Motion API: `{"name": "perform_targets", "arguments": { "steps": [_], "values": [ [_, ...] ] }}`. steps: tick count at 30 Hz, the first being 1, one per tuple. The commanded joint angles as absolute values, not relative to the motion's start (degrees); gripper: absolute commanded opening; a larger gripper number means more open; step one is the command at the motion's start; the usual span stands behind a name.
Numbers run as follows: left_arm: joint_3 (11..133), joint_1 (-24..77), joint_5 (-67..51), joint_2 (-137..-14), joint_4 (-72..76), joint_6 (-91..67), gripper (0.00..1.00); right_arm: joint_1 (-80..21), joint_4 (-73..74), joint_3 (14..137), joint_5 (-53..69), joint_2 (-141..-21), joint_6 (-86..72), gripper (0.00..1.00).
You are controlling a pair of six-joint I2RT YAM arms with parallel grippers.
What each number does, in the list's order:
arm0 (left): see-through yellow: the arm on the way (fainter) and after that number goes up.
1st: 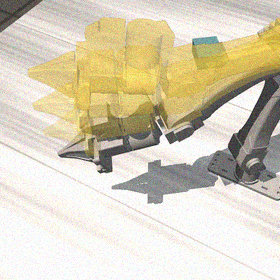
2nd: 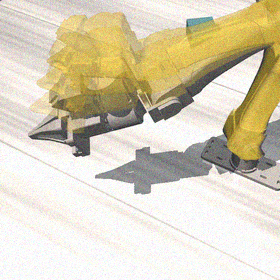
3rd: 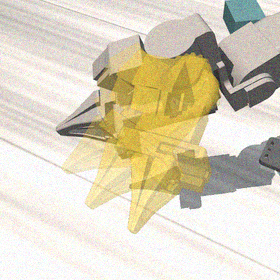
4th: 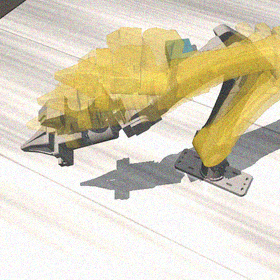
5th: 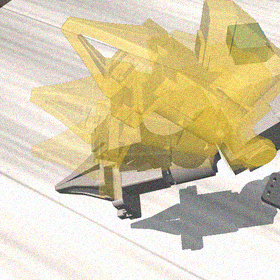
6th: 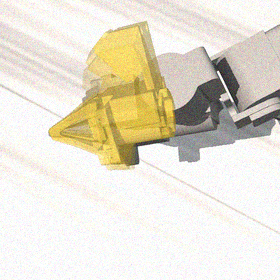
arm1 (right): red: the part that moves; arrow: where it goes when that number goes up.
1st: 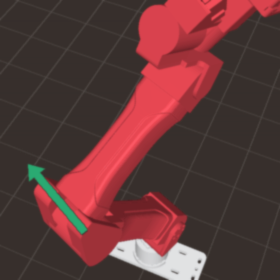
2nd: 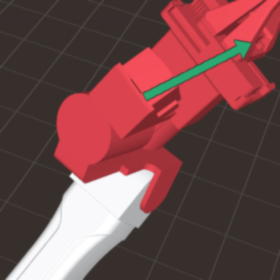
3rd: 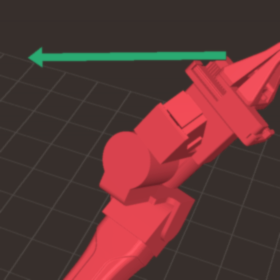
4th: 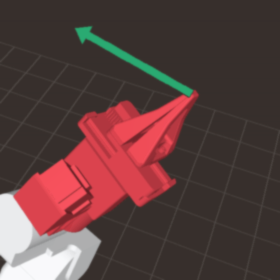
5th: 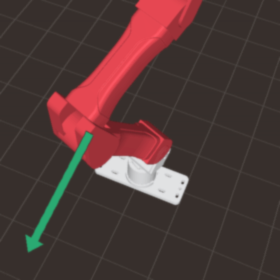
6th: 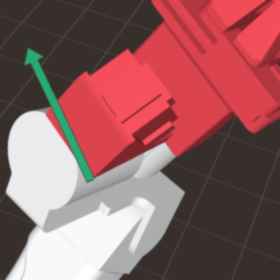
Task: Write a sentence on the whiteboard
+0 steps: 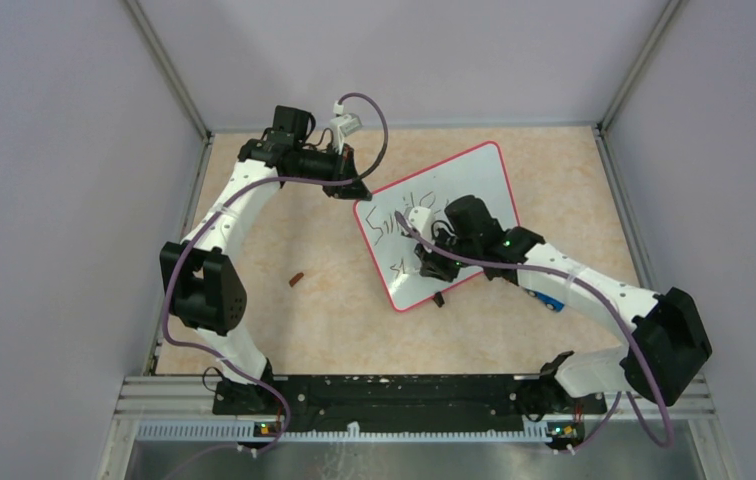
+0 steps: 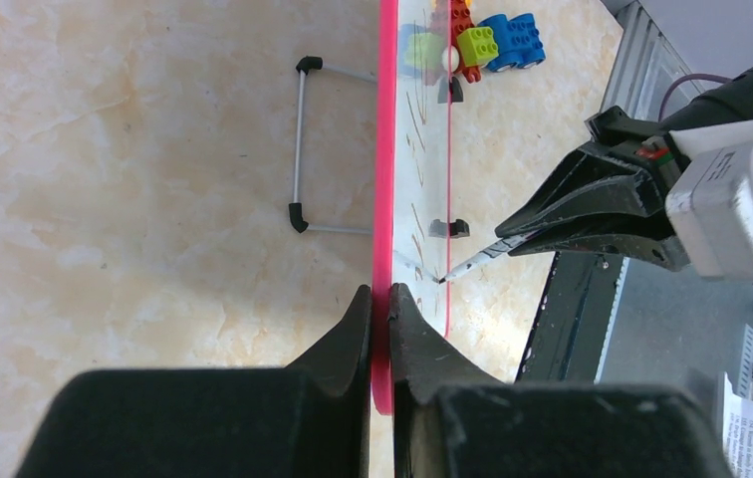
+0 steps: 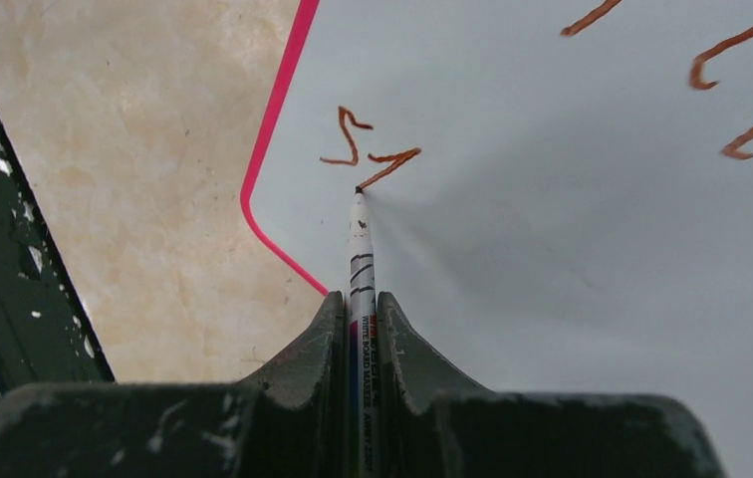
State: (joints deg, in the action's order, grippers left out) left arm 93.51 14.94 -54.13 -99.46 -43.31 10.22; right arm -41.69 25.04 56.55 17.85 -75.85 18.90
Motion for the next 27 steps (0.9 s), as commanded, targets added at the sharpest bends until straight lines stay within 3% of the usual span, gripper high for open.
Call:
{"name": "perform_targets", "arguments": {
  "steps": [1,27],
  "values": [
    [91.60,16.26,-53.47,-98.72,-45.65,11.01,0.00,-43.07,23.56,54.67,17.11,-75.30,19.10,0.00],
    [91.41,16.26,-53.34,-98.88,-45.53,10.89,0.00,-39.91,19.16,58.61,18.00,-74.47,15.21,0.00]
  ]
}}
